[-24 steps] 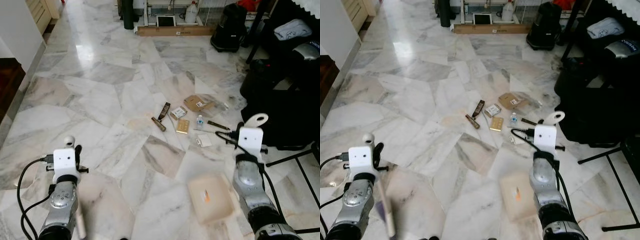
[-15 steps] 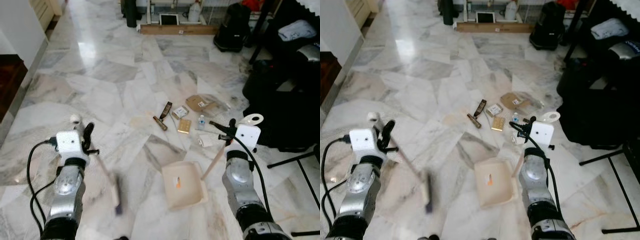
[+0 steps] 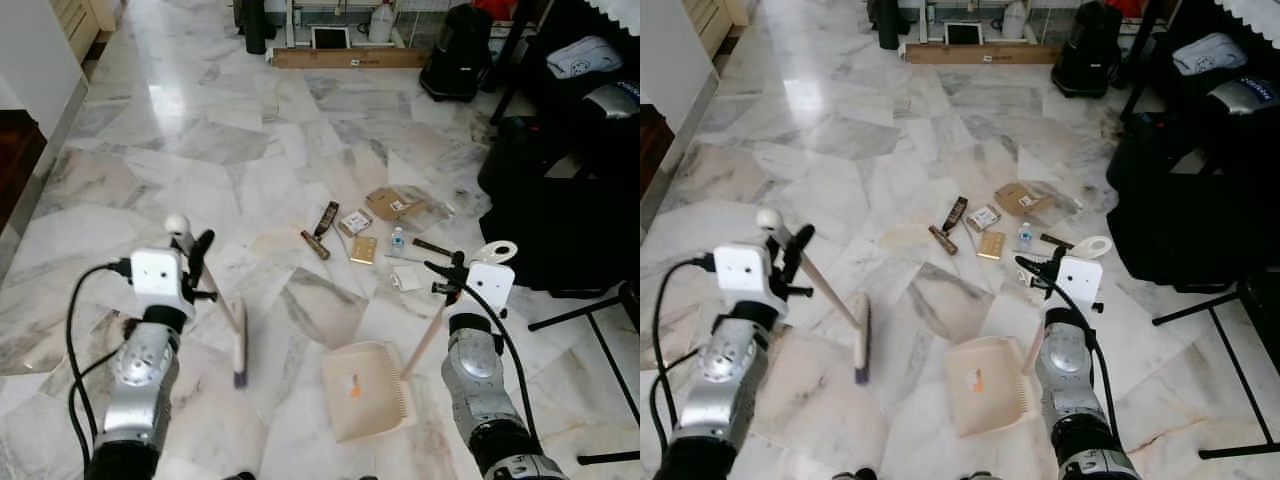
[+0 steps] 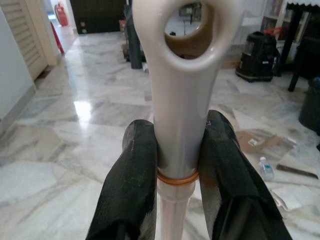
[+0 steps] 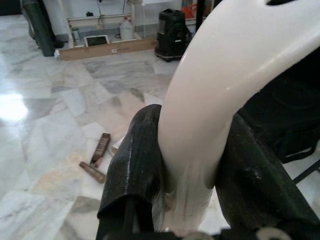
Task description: Sweep floor
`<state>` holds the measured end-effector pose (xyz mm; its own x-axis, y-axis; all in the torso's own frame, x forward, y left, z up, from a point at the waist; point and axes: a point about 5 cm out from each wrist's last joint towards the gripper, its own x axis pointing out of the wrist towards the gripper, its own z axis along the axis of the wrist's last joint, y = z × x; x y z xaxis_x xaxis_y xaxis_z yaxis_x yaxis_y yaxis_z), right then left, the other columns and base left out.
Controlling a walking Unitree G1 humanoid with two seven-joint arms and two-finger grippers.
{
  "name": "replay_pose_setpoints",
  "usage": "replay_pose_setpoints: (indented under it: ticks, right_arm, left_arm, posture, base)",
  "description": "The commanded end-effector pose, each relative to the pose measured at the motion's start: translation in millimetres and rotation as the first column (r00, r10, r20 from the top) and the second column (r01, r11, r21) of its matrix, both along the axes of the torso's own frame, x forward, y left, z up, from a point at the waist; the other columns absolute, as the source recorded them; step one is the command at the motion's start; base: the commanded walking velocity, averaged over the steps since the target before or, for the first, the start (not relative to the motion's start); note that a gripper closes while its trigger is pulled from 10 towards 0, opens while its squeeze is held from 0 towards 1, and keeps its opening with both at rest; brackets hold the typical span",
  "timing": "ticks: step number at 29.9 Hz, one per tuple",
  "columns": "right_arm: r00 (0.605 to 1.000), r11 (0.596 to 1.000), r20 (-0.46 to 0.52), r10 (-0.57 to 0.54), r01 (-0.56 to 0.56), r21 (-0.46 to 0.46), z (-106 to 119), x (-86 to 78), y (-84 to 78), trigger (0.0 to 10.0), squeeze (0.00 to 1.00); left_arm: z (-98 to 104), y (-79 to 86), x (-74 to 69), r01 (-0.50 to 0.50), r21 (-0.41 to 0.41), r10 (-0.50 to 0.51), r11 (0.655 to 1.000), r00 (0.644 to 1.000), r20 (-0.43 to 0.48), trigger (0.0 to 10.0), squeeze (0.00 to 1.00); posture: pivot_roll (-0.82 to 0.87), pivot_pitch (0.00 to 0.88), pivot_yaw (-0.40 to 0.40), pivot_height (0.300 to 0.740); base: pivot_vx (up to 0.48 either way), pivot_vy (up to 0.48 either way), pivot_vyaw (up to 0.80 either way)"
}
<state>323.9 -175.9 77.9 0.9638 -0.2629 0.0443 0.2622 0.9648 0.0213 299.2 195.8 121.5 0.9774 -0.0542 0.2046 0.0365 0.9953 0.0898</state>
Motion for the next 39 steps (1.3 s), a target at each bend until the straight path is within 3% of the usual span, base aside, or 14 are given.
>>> replay_pose_setpoints:
  ticks: [1,7,14,22,39]
  right_arm:
    - [1.000,1.000,0.022,-0.011,0.011,0.000,-0.1,-3.7,-5.2,10.0,0.00]
    - [0.997,0.999,0.074,0.036,-0.035,-0.019,9.7,-3.9,-0.3,10.0,0.00]
    - [0.992,0.999,0.116,0.041,-0.041,-0.001,18.4,-3.5,5.4,10.0,0.00]
    - [0.994,0.998,0.103,0.037,-0.041,0.037,16.5,-5.4,5.8,10.0,0.00]
    - [0.991,0.998,0.122,0.058,-0.062,0.032,23.1,-1.1,13.3,10.0,0.00]
  left_arm:
    - [-5.4,3.8,-3.2,-0.015,0.009,0.015,1.000,1.000,-0.021,10.0,0.00]
    - [-13.7,4.5,-6.0,-0.038,-0.023,0.037,0.999,0.998,-0.045,10.0,0.00]
    - [-7.6,-2.4,5.1,-0.006,-0.034,0.005,0.999,0.999,-0.036,10.0,0.00]
    - [-5.9,0.9,7.8,-0.017,-0.032,0.016,0.999,0.999,-0.029,10.0,0.00]
    - [-1.6,-0.6,13.7,-0.012,-0.034,0.011,0.999,1.000,-0.015,10.0,0.00]
  posture:
    - [-0.08,0.109,-0.061,0.740]
    - [-0.08,0.068,-0.058,0.740]
    - [-0.08,0.032,-0.042,0.740]
    - [-0.07,0.033,-0.045,0.740]
    - [-0.06,0.021,-0.036,0.740]
  base:
    - [0.000,0.000,0.00]
    - [0.000,0.000,0.00]
    - [0.000,0.000,0.00]
    - [0.000,0.331,-0.39]
    - [0.000,0.399,0.00]
